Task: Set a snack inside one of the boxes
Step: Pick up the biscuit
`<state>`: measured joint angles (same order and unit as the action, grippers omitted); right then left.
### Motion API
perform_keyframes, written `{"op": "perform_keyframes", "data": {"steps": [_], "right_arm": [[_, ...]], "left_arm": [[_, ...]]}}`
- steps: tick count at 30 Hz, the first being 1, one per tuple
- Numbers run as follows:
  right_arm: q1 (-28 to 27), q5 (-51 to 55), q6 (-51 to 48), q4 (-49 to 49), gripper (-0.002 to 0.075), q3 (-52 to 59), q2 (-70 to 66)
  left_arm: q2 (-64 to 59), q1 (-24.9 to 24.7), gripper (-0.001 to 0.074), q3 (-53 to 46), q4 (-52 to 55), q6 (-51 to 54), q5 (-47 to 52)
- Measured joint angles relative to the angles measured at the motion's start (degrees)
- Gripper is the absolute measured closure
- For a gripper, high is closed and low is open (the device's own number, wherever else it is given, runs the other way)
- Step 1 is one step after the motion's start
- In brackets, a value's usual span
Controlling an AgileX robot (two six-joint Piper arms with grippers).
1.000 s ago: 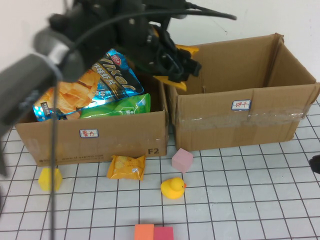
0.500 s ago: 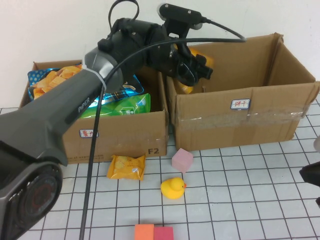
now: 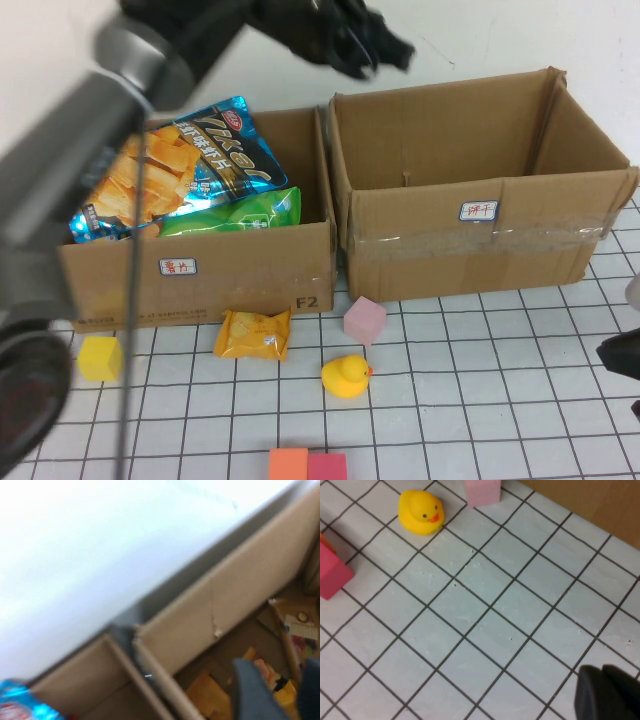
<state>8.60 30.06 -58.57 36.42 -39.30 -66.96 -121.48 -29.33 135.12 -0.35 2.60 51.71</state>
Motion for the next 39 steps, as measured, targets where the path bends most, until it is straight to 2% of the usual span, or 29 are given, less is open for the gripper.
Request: {"op": "perform_keyframes", "data": {"steps": [2,5,8,12,20,23,26,32,34,35,39], "right_arm": [[0.0,0.3,-0.1,0.0,0.0726,0.0,0.0],[0.0,0.7,-0.1,0.0,0.0726,0.0,0.0],[0.0,1.1,-0.1,0.0,0.0726,0.0,0.0],[0.0,1.4,-0.1,0.0,0.0726,0.0,0.0],[0.0,1.5,-0.1,0.0,0.0726,0.0,0.0],[0.0,1.6,-0.1,0.0,0.0726,0.0,0.0],[0.0,1.6,-0.1,0.0,0.0726,0.0,0.0],[0.0,1.6,-0.9,0.0,0.0726,0.0,0.0],[0.0,1.6,-1.0,0.0,0.0727,0.0,0.0],[0.0,1.6,-1.0,0.0,0.0727,0.0,0.0],[0.0,1.6,-1.0,0.0,0.0727,0.0,0.0]], "left_arm": [[3.3,0.0,0.0645,0.2,1.7,0.0,2.9],[7.6,0.0,0.0708,0.6,4.9,0.0,9.2],[11.0,0.0,0.0728,0.6,8.0,-0.3,17.5],[15.3,0.0,0.0734,-3.8,8.8,-1.6,20.0],[24.0,0.0,0.0735,-27.7,7.4,-3.4,20.3],[26.0,0.0,0.0735,-38.4,6.4,-4.4,18.5],[26.7,0.0,0.0735,-48.7,5.5,-7.0,12.4],[26.2,0.4,0.0731,-60.6,4.7,-17.7,-0.4],[24.8,1.0,0.0697,-61.4,3.1,-18.9,-2.6],[23.9,1.2,0.0656,-61.6,2.3,-19.2,-3.4],[20.0,1.7,0.0376,-61.7,1.2,-20.6,-6.5]]}}
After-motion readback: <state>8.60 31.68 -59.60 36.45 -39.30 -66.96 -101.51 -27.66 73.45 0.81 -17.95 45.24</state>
